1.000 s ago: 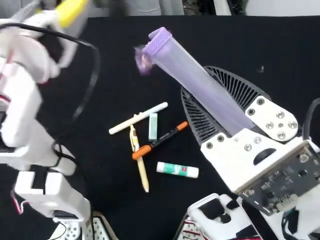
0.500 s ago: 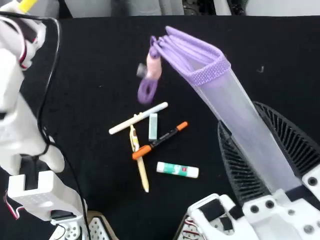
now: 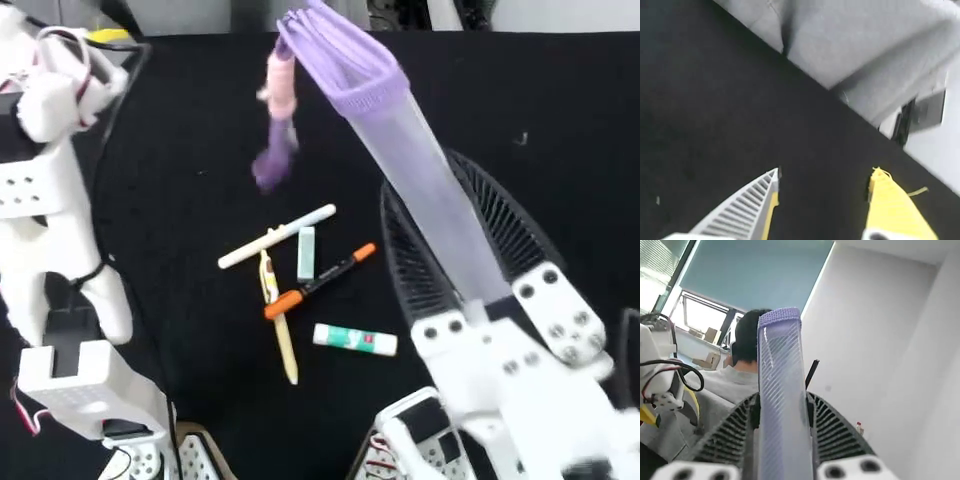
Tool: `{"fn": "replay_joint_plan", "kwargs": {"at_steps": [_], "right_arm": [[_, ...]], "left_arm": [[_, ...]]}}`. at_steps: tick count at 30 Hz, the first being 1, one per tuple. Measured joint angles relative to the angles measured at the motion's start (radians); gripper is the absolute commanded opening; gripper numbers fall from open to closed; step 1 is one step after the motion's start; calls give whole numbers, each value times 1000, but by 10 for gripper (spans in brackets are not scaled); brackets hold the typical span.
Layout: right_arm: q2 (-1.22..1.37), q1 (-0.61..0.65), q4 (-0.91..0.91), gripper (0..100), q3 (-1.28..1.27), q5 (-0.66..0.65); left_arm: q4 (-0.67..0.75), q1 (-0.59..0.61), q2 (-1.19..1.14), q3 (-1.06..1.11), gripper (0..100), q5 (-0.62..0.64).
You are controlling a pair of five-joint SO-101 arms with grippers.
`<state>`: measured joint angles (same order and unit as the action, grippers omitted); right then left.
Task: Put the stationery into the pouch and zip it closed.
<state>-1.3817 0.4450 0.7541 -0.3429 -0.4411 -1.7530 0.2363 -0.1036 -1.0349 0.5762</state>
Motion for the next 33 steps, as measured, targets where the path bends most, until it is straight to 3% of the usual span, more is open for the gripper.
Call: {"fn": "replay_joint_plan", "kwargs": {"at_steps": [7, 20, 33], "right_arm": [[-15, 0, -9, 11, 0, 0], [-26, 0, -9, 11, 0, 0], [-26, 0, -9, 11, 0, 0]], "left_arm": [[0, -127, 0, 175, 293, 0], [0, -270, 9, 305, 291, -5], [63, -325, 551, 649, 293, -339]]}}
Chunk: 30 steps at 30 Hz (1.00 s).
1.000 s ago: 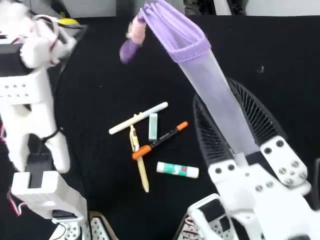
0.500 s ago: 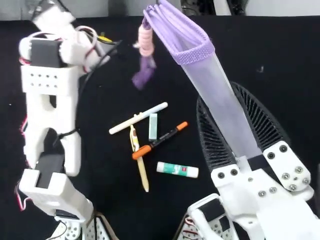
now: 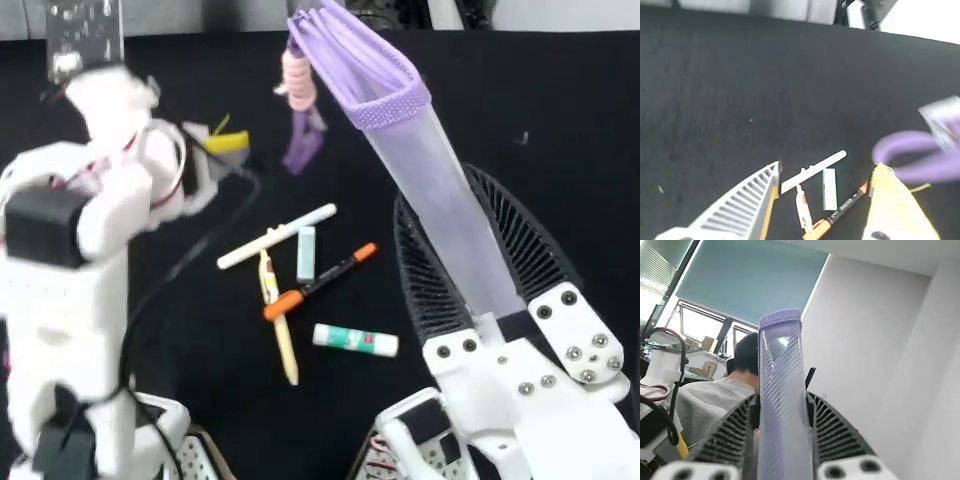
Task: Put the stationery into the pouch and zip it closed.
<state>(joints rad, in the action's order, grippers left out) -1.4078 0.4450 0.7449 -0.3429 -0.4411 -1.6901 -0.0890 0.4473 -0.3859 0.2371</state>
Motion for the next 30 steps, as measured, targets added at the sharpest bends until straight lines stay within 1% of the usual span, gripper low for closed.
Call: {"fn": "replay_joint_plan", "kwargs": {"at_steps": [7, 9, 12, 16, 19, 22, 24, 26, 28, 30], "right_arm": [[0, 0, 0, 11, 0, 0], [0, 0, 0, 11, 0, 0], [0, 0, 0, 11, 0, 0], [0, 0, -3, 11, 0, 0], [0, 0, -3, 11, 0, 0], [0, 0, -3, 11, 0, 0], [0, 0, -3, 11, 0, 0], [0, 0, -3, 11, 0, 0], [0, 0, -3, 11, 0, 0], [0, 0, -3, 11, 0, 0]], "left_arm": [[158, -11, 325, 318, 293, -144], [212, -46, 431, 430, 293, -184], [336, -130, 601, 641, 293, -247], [598, -238, 848, 979, 289, -304], [819, -272, 1030, 1235, 288, -311], [1039, -292, 1145, 1467, 288, -311], [1163, -293, 1206, 1583, 283, -311], [1263, -293, 1212, 1662, 238, -311], [1349, -295, 1220, 1715, 195, -311], [1430, -293, 1221, 1749, 173, -311]]}}
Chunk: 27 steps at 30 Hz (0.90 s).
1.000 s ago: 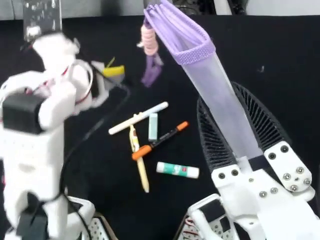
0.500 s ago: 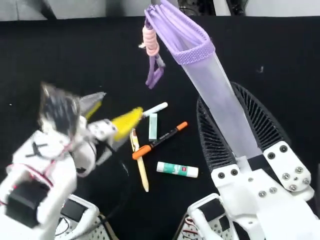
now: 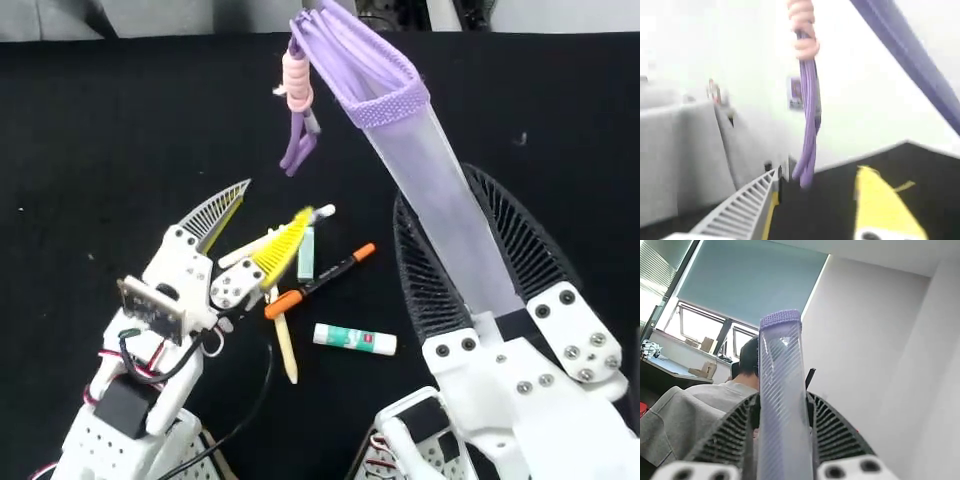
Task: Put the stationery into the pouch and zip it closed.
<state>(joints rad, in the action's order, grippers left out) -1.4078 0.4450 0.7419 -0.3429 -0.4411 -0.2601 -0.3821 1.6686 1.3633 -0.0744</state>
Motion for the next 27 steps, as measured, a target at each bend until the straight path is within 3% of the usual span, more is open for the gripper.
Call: {"fn": "replay_joint_plan", "kwargs": {"at_steps": [5, 16, 27], "right_arm": [[0, 0, 0, 11, 0, 0], [0, 0, 0, 11, 0, 0], [0, 0, 0, 11, 0, 0]], "left_arm": [[170, 0, 2, 43, 174, -2], [199, 0, -11, 44, 175, -5], [201, -20, -453, -153, 175, -75]]}}
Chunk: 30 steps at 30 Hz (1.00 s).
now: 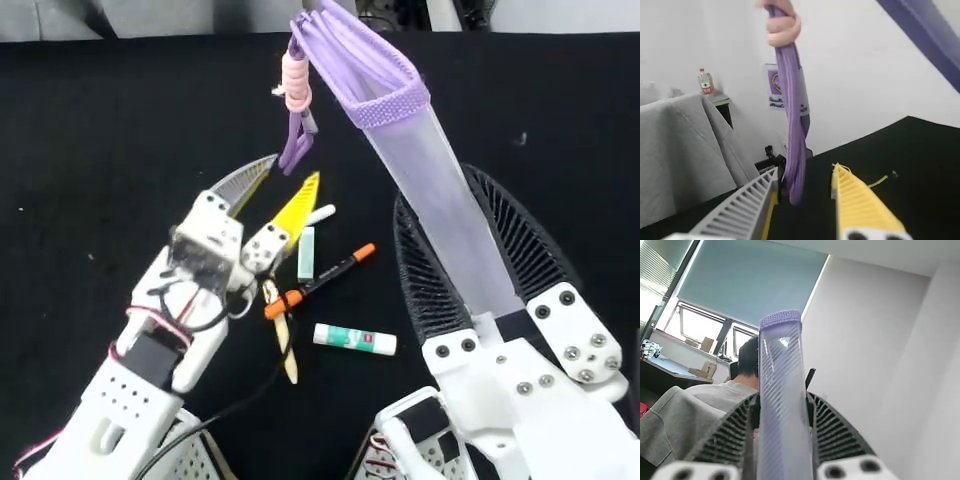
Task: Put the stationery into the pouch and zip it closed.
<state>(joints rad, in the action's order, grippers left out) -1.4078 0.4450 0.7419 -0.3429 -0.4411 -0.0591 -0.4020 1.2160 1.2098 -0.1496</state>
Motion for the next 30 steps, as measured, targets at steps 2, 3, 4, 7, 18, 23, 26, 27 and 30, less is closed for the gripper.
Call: {"fn": "replay_joint_plan", "kwargs": {"at_steps": [2, 3, 4, 7, 18, 23, 26, 27, 30], "right_arm": [[0, 0, 0, 11, 0, 0], [0, 0, 0, 11, 0, 0], [0, 0, 0, 11, 0, 0], [0, 0, 0, 11, 0, 0], [0, 0, 0, 11, 0, 0], [0, 0, 0, 11, 0, 0], [0, 0, 0, 11, 0, 0], [0, 0, 0, 11, 0, 0], [0, 0, 0, 11, 0, 0]], "left_arm": [[0, 0, -44, -32, 175, 0], [0, 2, -57, -43, 175, 0], [0, 2, -63, -49, 175, 0], [11, 2, -66, -54, 175, -5], [273, 3, -184, -54, 169, -9], [284, 3, -204, -54, 169, -9], [284, 17, -204, -54, 152, -9], [284, 29, -204, -54, 127, -9], [284, 44, -204, -54, 27, -9]]}}
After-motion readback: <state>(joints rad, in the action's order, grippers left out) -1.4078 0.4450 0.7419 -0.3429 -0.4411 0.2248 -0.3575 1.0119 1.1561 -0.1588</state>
